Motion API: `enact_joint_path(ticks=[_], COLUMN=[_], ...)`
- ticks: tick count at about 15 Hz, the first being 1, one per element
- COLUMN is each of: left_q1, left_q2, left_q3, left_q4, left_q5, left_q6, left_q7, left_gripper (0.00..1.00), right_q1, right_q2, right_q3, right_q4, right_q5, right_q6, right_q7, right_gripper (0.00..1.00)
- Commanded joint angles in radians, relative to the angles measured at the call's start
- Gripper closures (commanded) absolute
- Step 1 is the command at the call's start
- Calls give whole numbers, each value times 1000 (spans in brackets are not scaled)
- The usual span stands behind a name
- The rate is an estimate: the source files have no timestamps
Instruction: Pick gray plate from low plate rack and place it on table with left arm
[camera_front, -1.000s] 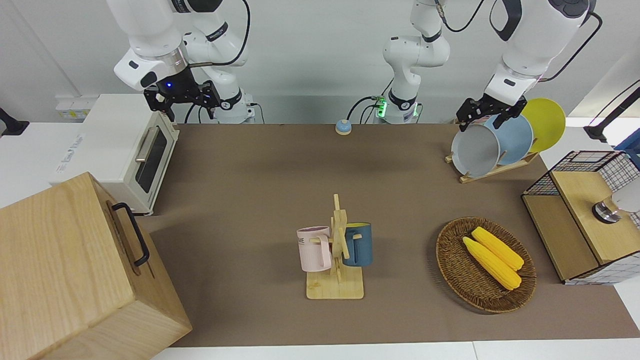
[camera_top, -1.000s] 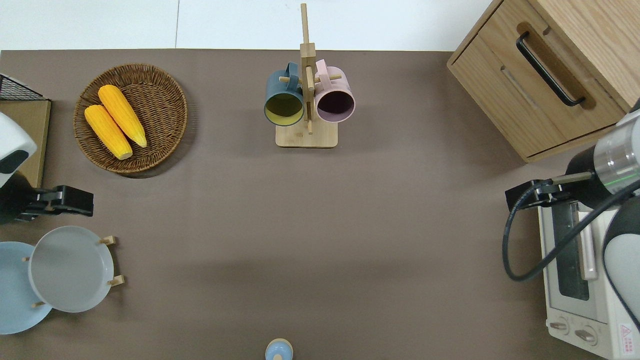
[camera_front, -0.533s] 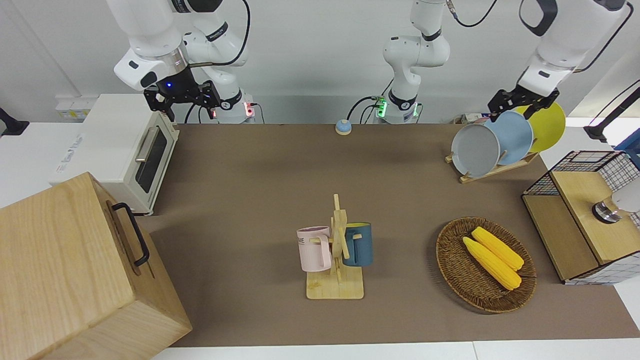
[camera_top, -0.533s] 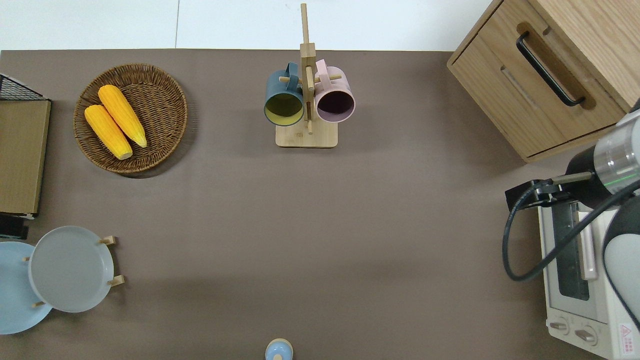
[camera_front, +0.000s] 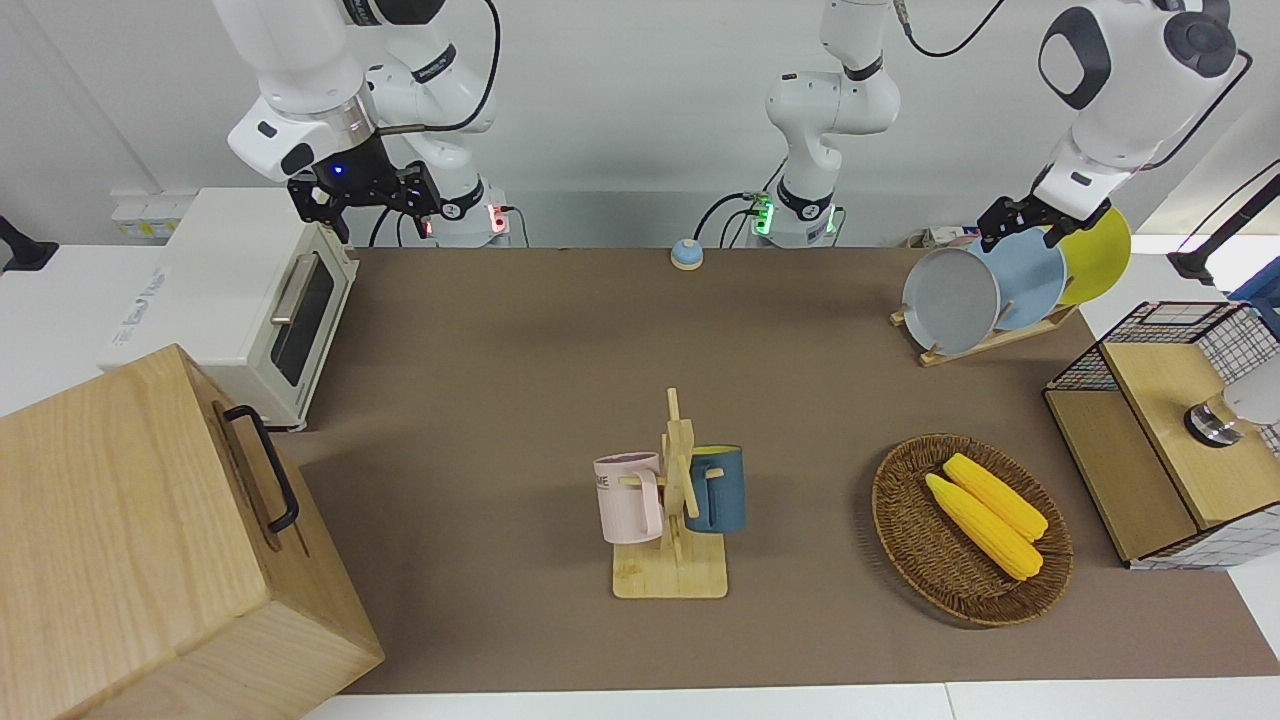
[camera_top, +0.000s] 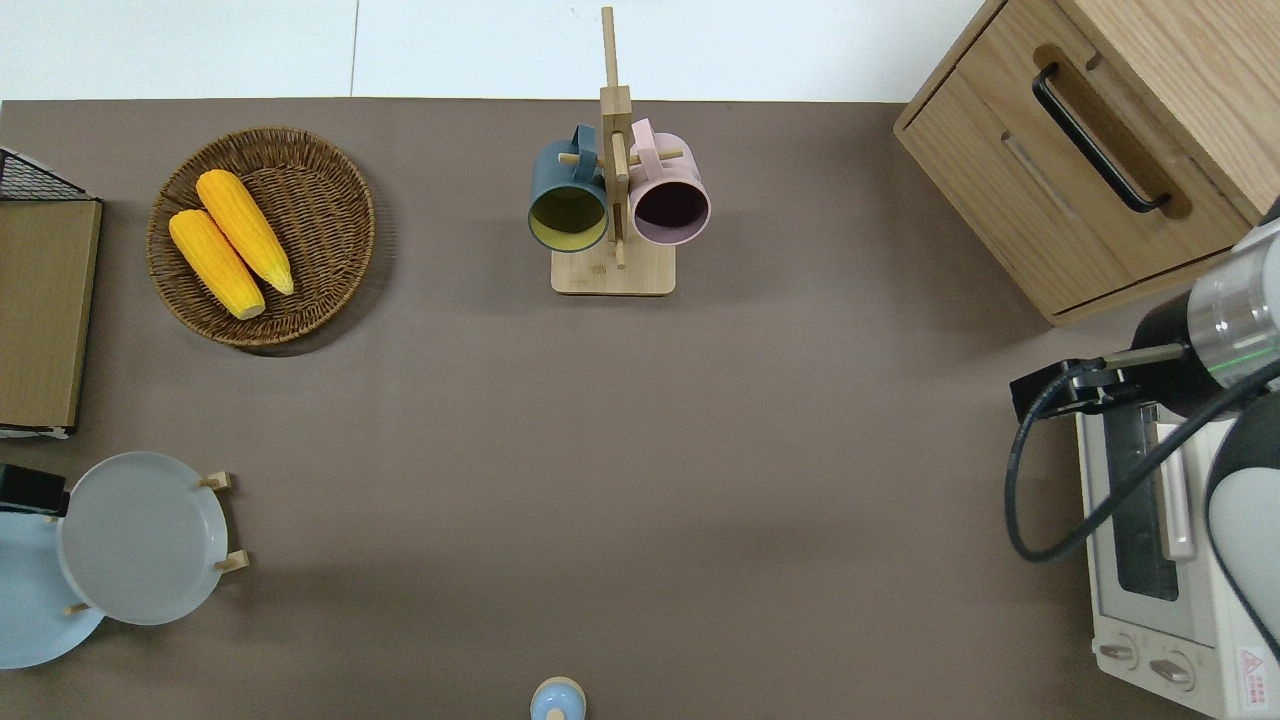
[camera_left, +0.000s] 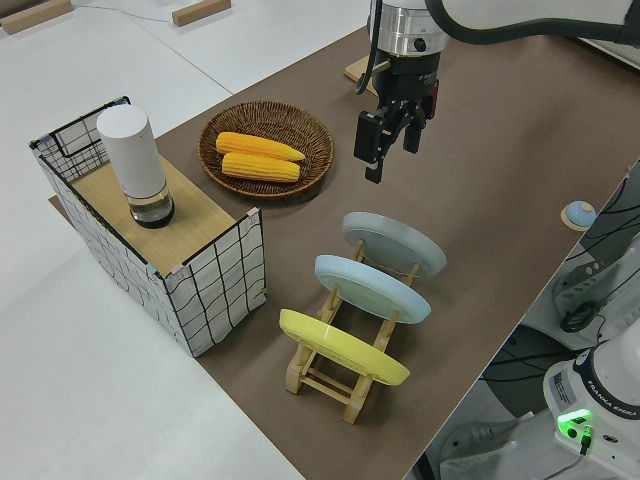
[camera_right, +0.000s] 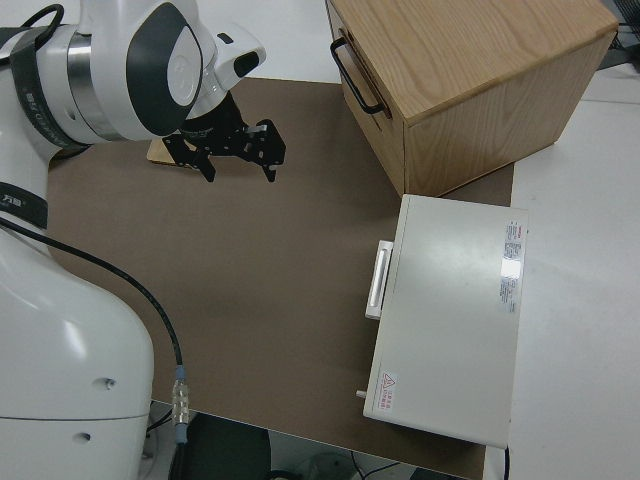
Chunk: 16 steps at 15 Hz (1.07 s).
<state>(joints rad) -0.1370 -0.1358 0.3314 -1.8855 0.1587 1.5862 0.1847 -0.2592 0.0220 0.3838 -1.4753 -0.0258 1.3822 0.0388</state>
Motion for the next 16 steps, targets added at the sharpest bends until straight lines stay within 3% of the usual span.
enact_joint_path(ticks=[1,9,13,16], left_q1=[-9,-33,-33,-33], left_q2=[-50,-74,-100,-100], left_q3=[8,106,106,106], left_q4=[-107,-244,-294,-302], left_q5=[24,42,45,45], left_q6=[86,231,264,264], left_q7=[-10,-4,-16,-18], left_gripper=[11,15,25,163], right_q1=[-23,-23,-23,-23], right_q2=[-2,-2,-2,-2], right_q3=[21,21,21,21], right_q4=[7,7,7,7], right_q5=[-6,-6,-6,-6], right_q6=[-11,-11,-11,-11], right_q7=[12,12,12,12], right_gripper=[17,17,17,17])
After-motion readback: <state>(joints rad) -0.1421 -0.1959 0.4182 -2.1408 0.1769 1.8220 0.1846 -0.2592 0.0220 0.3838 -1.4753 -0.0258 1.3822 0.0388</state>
